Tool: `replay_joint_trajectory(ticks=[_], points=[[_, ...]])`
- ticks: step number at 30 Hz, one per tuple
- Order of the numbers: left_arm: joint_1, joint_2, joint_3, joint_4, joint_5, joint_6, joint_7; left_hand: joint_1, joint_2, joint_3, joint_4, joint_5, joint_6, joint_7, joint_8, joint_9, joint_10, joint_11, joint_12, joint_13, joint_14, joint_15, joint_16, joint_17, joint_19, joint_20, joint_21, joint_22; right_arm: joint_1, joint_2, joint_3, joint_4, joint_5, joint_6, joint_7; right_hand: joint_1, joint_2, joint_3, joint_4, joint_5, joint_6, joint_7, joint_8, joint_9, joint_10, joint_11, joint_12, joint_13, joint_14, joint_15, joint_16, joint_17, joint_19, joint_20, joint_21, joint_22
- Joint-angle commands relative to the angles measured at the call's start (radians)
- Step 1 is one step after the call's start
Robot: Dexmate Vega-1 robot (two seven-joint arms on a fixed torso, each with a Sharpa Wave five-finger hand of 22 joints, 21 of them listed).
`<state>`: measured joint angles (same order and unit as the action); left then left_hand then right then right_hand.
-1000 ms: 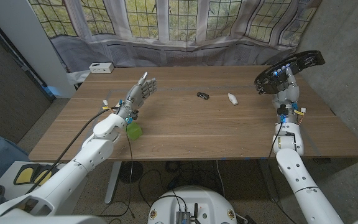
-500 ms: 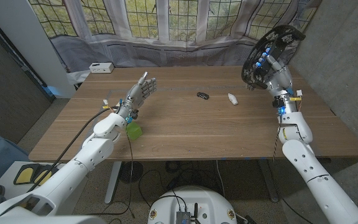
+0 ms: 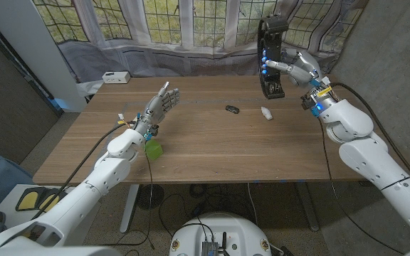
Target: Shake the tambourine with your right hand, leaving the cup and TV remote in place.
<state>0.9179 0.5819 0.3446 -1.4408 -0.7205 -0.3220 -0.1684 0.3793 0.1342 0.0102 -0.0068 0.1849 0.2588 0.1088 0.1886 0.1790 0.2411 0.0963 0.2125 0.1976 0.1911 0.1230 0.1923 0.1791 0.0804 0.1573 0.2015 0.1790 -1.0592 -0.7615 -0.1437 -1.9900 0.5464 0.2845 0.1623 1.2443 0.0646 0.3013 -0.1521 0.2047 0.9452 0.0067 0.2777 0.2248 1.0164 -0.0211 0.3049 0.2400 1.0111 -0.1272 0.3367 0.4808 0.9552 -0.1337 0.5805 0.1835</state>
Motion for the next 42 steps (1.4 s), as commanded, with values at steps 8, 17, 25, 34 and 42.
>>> replay_joint_trajectory(ticks=[8,17,25,34,42], points=[[0.036,0.015,-0.012,-0.05,0.007,-0.004,0.033,-0.008,-0.004,0.012,0.001,-0.001,0.008,-0.006,0.002,0.001,0.002,-0.005,0.003,0.003,0.003,-0.009,-0.001,0.004,-0.004,0.011,-0.002,0.003,0.103,-0.177,-0.253,-0.297,-0.834,-0.436,-0.173,0.08,0.084,-0.002,0.001,0.002,0.081,-0.064,0.004,0.005,0.001,0.007,-0.003,0.0,0.021,-0.071,-0.001,0.01,-0.015,0.006,0.007,0.002],[0.053,0.016,-0.014,-0.063,0.006,-0.006,0.042,-0.008,-0.004,0.013,0.001,-0.001,0.009,-0.004,0.002,0.001,0.002,-0.005,0.003,0.003,0.003,-0.009,-0.001,0.004,-0.004,0.012,-0.002,0.003,0.076,-0.184,-0.231,-0.306,-0.822,-0.449,-0.172,0.08,0.086,-0.003,0.002,0.002,0.084,-0.066,0.003,0.005,0.0,0.008,-0.004,0.001,0.021,-0.072,-0.001,0.013,-0.02,0.007,0.009,0.001],[0.064,0.019,-0.017,-0.068,0.003,-0.008,0.046,-0.009,-0.004,0.013,0.001,-0.001,0.01,-0.007,0.002,0.001,0.002,-0.007,0.003,0.003,0.003,-0.009,-0.001,0.004,-0.004,0.011,-0.002,0.003,0.062,-0.195,-0.224,-0.315,-0.818,-0.471,-0.164,0.081,0.086,-0.004,0.001,0.003,0.083,-0.066,0.002,0.005,0.002,0.006,-0.004,0.002,0.021,-0.075,-0.001,0.014,-0.021,0.007,0.012,0.001],[0.074,0.021,-0.02,-0.071,-0.001,-0.01,0.046,-0.01,-0.004,0.014,0.001,-0.001,0.01,-0.005,0.002,0.001,0.003,-0.004,0.003,0.003,0.004,-0.008,-0.001,0.004,-0.004,0.012,-0.001,0.003,0.06,-0.22,-0.224,-0.332,-0.828,-0.517,-0.134,0.081,0.086,-0.005,0.001,0.003,0.084,-0.067,0.001,0.005,0.003,0.006,-0.005,0.002,0.021,-0.076,-0.002,0.016,-0.024,0.008,0.017,0.001],[0.083,0.025,-0.023,-0.081,-0.003,-0.005,0.053,-0.01,-0.004,0.015,0.0,-0.001,0.011,-0.005,0.002,0.001,0.003,-0.005,0.003,0.003,0.003,-0.008,-0.001,0.004,-0.004,0.012,-0.001,0.003,0.036,-0.249,-0.202,-0.346,-0.813,-0.554,-0.125,0.082,0.086,-0.005,0.0,0.003,0.083,-0.067,-0.001,0.005,0.002,0.006,-0.006,0.003,0.019,-0.076,-0.003,0.018,-0.025,0.008,0.02,0.0]])
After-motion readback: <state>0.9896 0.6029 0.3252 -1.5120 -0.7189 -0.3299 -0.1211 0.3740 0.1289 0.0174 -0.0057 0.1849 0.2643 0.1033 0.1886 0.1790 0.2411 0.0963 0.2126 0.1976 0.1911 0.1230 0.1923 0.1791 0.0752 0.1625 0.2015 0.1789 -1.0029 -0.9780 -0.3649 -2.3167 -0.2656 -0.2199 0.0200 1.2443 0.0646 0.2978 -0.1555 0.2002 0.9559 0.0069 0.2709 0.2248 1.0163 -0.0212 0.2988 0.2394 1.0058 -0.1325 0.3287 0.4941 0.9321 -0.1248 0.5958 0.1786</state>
